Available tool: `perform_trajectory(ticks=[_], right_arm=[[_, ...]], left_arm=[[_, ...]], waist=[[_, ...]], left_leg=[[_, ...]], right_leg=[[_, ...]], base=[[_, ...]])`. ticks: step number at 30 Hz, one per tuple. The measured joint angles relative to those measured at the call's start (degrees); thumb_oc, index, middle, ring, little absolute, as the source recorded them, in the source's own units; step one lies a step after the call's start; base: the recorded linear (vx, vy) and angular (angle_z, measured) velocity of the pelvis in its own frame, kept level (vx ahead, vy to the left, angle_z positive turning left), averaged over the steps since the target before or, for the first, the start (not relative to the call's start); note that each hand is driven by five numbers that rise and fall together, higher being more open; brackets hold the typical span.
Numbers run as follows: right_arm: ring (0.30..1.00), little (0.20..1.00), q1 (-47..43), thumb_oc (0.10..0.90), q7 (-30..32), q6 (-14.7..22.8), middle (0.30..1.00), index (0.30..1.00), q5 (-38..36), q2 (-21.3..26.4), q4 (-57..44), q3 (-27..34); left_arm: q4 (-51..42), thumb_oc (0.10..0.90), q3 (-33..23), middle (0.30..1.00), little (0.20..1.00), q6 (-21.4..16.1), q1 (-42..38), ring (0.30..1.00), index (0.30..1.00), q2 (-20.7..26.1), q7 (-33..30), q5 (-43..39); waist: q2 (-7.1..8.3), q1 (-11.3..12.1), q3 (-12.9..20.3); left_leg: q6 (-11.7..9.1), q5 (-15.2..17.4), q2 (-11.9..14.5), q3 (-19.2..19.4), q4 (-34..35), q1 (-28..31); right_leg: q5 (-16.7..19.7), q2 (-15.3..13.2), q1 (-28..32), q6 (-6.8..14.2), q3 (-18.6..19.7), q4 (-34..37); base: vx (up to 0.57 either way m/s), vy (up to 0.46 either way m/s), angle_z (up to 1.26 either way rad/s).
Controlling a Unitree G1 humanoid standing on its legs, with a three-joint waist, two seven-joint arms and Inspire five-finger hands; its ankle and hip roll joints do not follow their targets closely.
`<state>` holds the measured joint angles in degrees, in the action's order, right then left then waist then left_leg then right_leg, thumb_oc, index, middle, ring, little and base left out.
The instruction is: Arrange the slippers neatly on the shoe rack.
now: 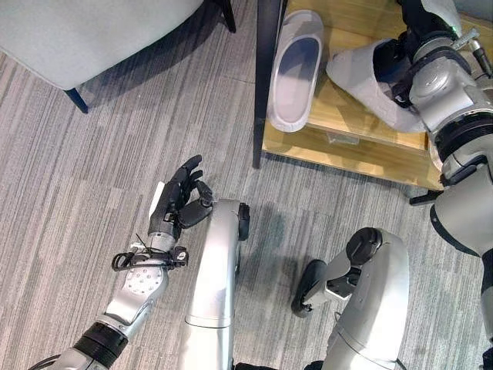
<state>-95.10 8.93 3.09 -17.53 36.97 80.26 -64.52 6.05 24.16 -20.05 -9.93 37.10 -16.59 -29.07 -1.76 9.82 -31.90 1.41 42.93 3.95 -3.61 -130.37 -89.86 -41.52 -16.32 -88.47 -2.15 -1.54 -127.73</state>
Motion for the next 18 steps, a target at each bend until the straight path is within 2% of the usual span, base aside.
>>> perform_trajectory(ticks=[7,10,18], right_arm=[[0.900,0.900,0.44,0.800,-2.68,-0.05,0.900,0.900,-2.09,1.08,-1.06,1.84],[0.900,0.900,1.08,0.800,-4.30,-0.20,0.900,0.900,-7.23,2.49,-4.74,4.20],[0.900,0.900,1.08,0.800,-5.17,-0.34,0.900,0.900,-14.69,2.50,-4.64,4.30]], left_arm=[[-0.26,0.800,-0.47,0.900,0.900,0.01,0.63,0.900,0.900,0.66,0.07,1.16],[-0.28,0.800,-0.70,0.900,0.900,0.05,0.78,0.900,0.900,1.16,0.27,1.19],[-0.24,0.800,-0.66,0.900,0.900,0.02,0.96,0.900,0.900,1.26,1.03,1.25]], waist=[[0.00,-0.61,0.00],[0.00,-0.89,0.00],[-0.01,-0.86,0.00]], left_leg=[[0.00,0.00,0.00,0.03,-0.15,0.12],[-0.01,-0.01,0.04,0.05,-0.15,0.12],[-0.01,-0.01,0.07,0.05,-0.24,0.31]], right_leg=[[0.01,0.01,0.04,-0.02,0.09,-0.18],[0.01,0.04,-0.02,-0.03,0.12,-0.20],[0.02,0.04,0.15,-0.04,0.12,-0.24]], base=[[-0.01,0.001,0.00],[0.00,0.000,0.00],[0.00,0.000,0.00]])
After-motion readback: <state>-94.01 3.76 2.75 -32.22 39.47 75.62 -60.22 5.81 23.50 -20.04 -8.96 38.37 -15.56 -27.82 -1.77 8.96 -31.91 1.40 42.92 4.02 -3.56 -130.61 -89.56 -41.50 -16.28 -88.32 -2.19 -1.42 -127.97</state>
